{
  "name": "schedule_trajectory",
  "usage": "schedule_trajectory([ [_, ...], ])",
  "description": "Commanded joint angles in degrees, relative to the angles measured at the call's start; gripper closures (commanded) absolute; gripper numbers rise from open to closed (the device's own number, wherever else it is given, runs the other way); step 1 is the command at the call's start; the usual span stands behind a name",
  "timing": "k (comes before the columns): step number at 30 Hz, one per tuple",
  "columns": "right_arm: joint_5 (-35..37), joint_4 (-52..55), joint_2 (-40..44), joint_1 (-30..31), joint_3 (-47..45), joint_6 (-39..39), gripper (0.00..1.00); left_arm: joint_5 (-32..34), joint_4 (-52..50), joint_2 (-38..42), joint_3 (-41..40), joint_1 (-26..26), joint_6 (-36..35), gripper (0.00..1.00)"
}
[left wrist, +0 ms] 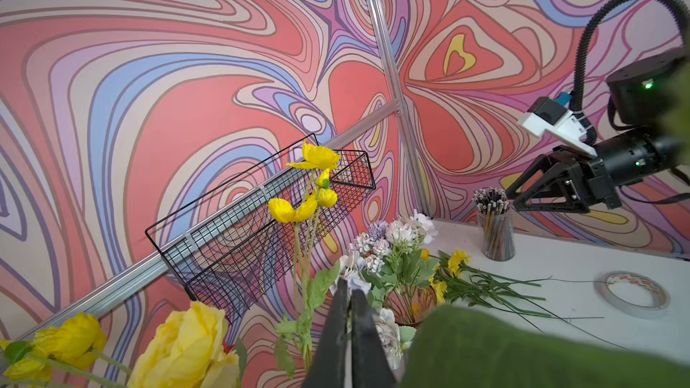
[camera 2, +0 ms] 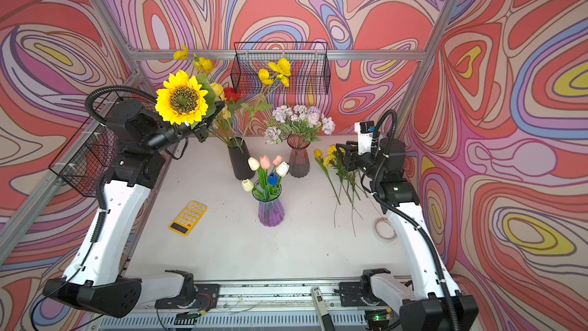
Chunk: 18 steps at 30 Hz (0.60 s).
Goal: Pick out yellow flowers from the vase
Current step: Pick up the flower from the vase.
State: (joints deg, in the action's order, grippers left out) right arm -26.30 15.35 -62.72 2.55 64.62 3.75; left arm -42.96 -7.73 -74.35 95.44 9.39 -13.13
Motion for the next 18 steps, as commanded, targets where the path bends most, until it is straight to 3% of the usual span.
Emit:
schedule_trajectory([
  [1,-7.43,-3.35,1.79,-0.11,-0.26,-0.37,0.56,-2.01,-4.66,1.52,3.76,0.10,3.18,1.00],
  [4,-10.99,-6.01,2.28,-0.05,-0.24,0.54,0.56,-4.07,-1.77,2.24,4.22,0.10,6.26,1.00],
  [9,-14.64,-8.22,2.43,0.92,0.38,0.96,0.56,-3.75,15.21,3.94,-1.57,0.10,15.99,1.00],
  [18,-19.75,-7.45,0.40,5.48,4.72,-1.50,0.55,-4.12,29.60,-3.13,-0.19,0.83,34.71,1.00],
])
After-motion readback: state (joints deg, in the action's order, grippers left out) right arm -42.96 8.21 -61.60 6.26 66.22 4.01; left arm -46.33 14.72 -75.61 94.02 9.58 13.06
